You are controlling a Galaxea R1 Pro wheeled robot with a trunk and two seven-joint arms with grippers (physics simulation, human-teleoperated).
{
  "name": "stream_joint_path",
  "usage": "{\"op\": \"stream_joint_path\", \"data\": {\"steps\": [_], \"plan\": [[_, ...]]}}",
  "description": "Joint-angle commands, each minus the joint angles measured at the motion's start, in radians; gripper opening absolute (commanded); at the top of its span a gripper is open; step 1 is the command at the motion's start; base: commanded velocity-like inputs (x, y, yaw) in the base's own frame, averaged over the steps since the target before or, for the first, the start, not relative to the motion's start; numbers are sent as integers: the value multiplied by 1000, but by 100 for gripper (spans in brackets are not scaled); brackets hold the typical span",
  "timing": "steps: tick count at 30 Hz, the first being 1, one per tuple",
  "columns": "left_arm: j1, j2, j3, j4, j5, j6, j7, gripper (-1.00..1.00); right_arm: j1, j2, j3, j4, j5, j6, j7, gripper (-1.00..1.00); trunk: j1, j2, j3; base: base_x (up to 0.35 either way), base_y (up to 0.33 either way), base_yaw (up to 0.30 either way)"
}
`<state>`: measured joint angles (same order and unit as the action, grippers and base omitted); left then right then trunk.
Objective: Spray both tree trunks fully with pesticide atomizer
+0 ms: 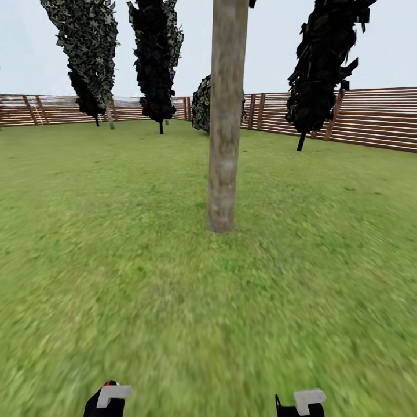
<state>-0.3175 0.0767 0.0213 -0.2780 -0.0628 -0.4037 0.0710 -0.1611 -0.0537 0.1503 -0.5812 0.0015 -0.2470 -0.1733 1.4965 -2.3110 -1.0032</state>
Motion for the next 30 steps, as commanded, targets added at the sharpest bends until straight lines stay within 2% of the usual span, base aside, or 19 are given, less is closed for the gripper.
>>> {"op": "stream_joint_path", "data": {"steps": [1,30], "plan": [[0,0,0,0,0,0,0,-100,0,0,0,0,0,0,0,100,0,0,0,339,0,0],[0,0,0,0,0,-1,0,-100,0,2,2,-2,-2,0,2,100,0,0,0,339,0,0]]}}
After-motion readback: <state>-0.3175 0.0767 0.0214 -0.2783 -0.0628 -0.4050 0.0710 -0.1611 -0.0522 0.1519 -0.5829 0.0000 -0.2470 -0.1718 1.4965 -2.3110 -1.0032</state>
